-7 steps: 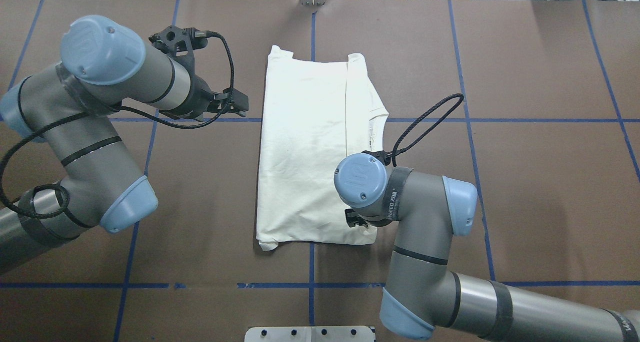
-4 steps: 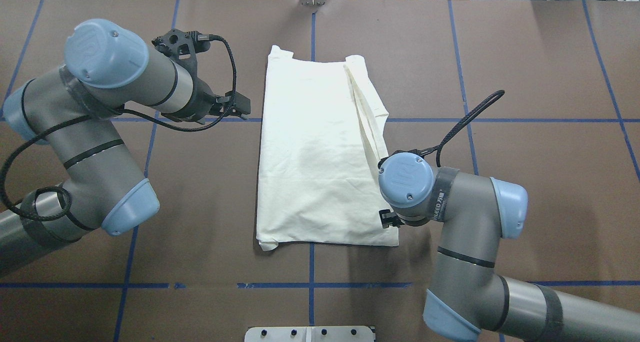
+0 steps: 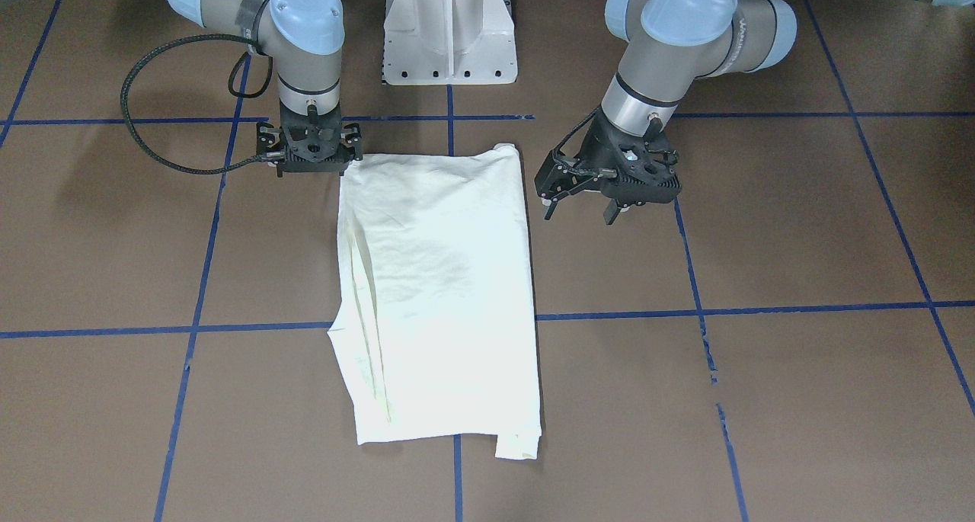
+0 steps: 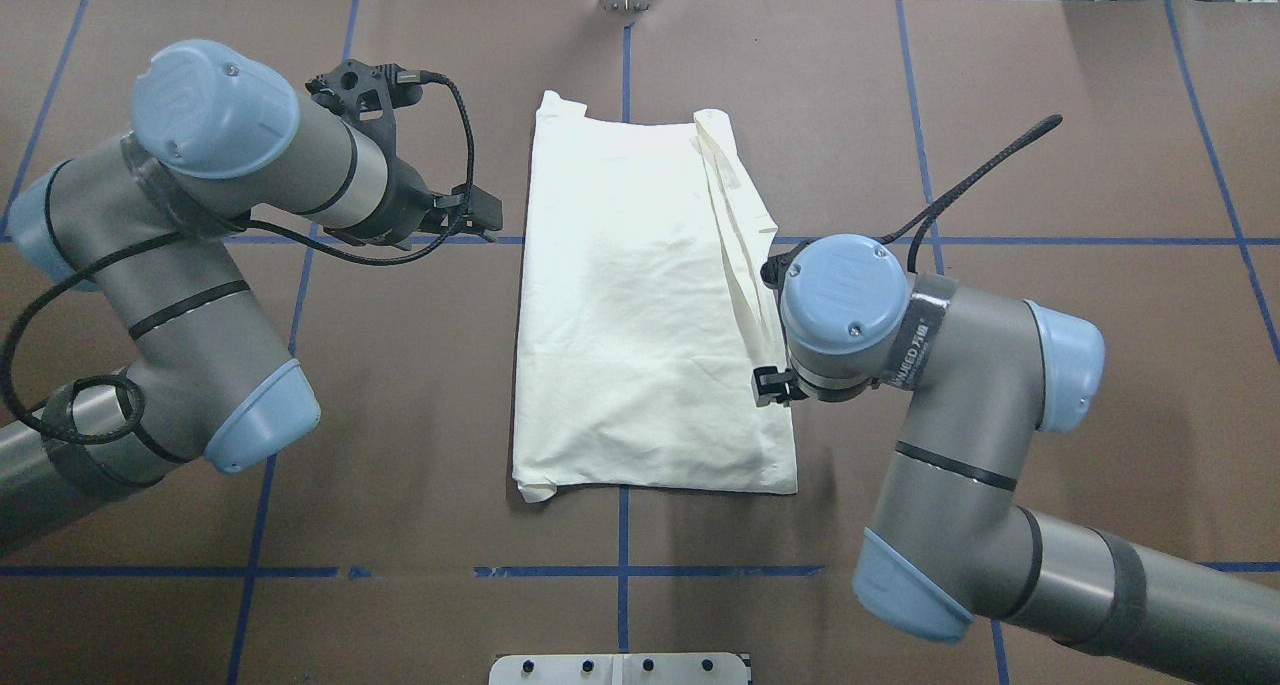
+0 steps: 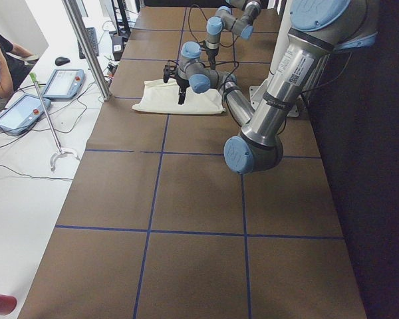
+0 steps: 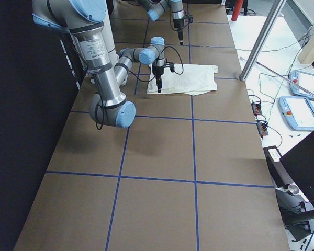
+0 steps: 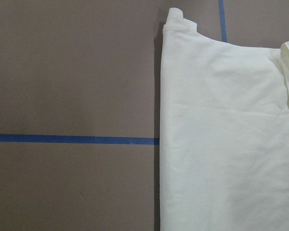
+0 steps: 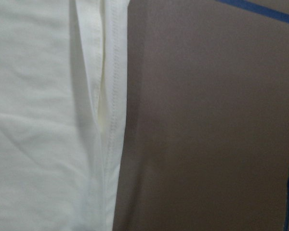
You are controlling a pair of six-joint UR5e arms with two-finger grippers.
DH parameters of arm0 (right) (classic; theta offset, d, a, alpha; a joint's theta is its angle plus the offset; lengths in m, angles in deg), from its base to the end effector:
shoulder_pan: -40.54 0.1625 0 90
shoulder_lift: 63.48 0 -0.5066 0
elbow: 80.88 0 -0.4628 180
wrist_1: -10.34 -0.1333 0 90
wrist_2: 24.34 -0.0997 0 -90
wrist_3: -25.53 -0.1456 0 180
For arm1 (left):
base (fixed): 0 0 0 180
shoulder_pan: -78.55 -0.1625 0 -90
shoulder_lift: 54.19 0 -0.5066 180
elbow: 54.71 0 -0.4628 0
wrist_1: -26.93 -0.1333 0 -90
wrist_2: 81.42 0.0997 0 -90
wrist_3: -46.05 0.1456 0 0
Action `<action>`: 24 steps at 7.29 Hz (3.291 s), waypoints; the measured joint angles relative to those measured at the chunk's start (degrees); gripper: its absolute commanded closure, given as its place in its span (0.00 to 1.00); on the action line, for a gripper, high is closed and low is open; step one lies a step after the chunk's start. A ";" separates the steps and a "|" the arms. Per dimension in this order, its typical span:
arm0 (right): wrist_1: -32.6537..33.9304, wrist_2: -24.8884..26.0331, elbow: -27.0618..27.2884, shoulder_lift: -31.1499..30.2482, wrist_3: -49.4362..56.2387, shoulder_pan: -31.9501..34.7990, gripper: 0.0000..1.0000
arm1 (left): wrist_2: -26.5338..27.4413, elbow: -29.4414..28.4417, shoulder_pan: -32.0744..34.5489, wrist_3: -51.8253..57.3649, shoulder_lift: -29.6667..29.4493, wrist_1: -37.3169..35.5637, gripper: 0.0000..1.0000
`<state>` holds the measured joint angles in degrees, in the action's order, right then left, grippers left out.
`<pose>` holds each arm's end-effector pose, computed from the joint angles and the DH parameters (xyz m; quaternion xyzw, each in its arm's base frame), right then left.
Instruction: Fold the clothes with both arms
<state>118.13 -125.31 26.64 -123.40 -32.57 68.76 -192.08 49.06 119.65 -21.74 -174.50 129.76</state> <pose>-0.5876 -0.4352 0.3336 0.0483 -0.2679 -0.0555 0.9606 0.5164 -0.5592 0.2687 0.1118 0.4817 -0.0577 0.8672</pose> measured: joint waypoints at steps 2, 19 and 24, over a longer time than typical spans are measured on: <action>-5.77 -0.07 -11.42 6.53 0.30 2.84 0.00 | 0.00 -0.05 -0.02 0.27 0.04 -0.02 0.00; -14.66 -11.25 -13.08 4.06 8.87 14.75 0.00 | -0.77 -0.97 -7.09 -17.07 -0.58 2.15 0.01; -14.70 -16.12 2.02 -3.66 -0.31 13.56 0.00 | 10.54 -0.13 -23.43 -39.29 0.78 -0.14 0.17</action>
<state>103.43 -141.44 28.66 -127.06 -32.89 82.32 -181.54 48.93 96.22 -61.03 -173.72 129.63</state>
